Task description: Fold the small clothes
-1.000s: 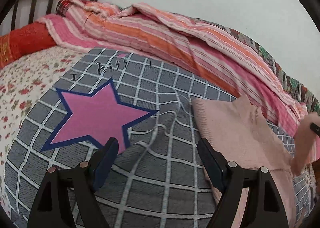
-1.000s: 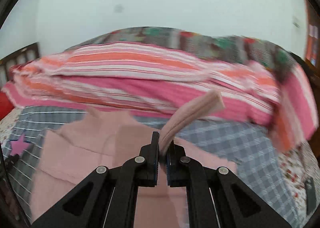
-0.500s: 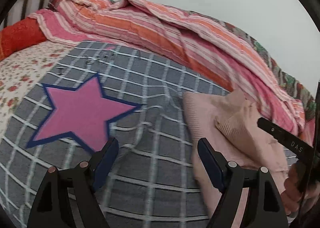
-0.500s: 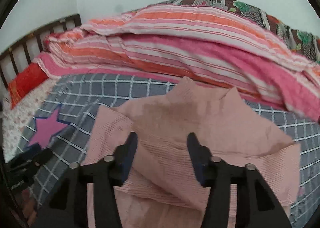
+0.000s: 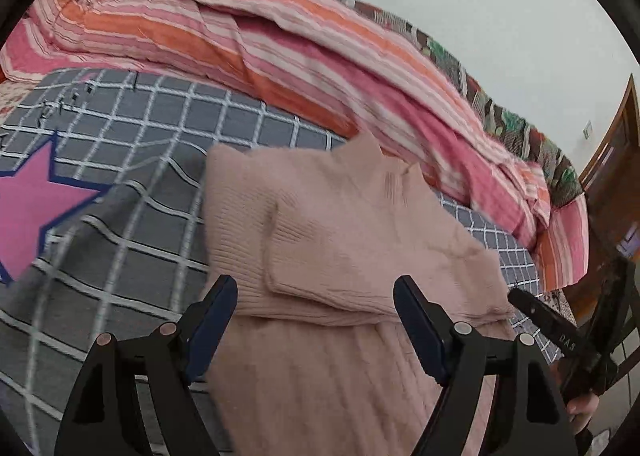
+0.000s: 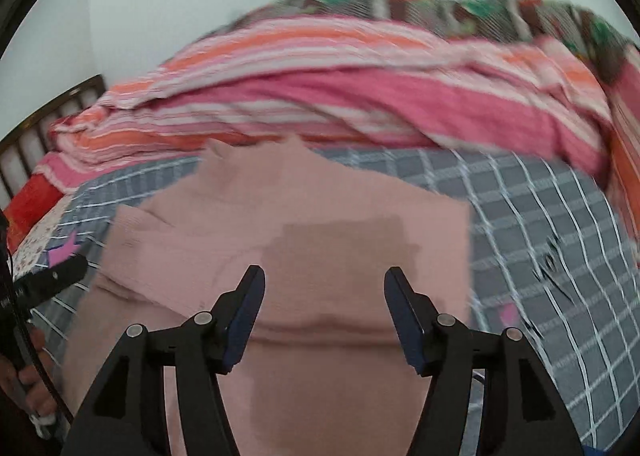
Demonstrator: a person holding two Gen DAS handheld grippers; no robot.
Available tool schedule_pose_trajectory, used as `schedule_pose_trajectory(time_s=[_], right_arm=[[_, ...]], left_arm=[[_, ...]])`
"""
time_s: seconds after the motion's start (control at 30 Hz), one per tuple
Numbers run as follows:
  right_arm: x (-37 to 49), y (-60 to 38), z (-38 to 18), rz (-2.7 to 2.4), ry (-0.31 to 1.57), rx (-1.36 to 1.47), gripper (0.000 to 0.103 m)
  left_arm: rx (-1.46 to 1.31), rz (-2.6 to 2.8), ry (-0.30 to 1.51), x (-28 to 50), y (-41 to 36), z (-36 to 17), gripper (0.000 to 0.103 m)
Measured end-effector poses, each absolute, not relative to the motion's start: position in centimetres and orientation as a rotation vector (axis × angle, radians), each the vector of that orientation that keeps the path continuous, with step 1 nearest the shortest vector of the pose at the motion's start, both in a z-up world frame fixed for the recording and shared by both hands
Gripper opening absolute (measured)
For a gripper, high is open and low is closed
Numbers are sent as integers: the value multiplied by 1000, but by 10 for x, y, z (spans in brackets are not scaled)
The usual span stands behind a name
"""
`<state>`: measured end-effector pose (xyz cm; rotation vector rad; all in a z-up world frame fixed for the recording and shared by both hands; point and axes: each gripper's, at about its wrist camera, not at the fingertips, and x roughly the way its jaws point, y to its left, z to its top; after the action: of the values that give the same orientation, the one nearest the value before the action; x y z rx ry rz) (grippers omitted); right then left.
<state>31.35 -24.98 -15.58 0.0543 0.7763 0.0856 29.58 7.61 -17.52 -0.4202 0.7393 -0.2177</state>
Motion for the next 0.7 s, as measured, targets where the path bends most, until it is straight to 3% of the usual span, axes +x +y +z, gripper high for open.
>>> schedule_pose_trajectory(time_s=[0.17, 0.33, 0.5, 0.53, 0.57, 0.7], right_arm=[[308, -284, -164, 58, 789, 115, 61], [309, -308, -174, 23, 811, 169, 61], [306, -324, -161, -40, 759, 168, 61], [307, -325, -159, -45, 761, 161, 61], [309, -327, -157, -51, 759, 157, 61], [316, -332, -157, -46, 761, 176, 61]], left_arm=[[-375, -183, 782, 307, 65, -185, 66], [-393, -190, 789, 312, 67, -187, 61], [-427, -170, 789, 319, 67, -190, 36], [-429, -182, 791, 321, 67, -191, 15], [-430, -192, 794, 323, 66, -191, 7], [-423, -156, 664, 311, 72, -174, 7]])
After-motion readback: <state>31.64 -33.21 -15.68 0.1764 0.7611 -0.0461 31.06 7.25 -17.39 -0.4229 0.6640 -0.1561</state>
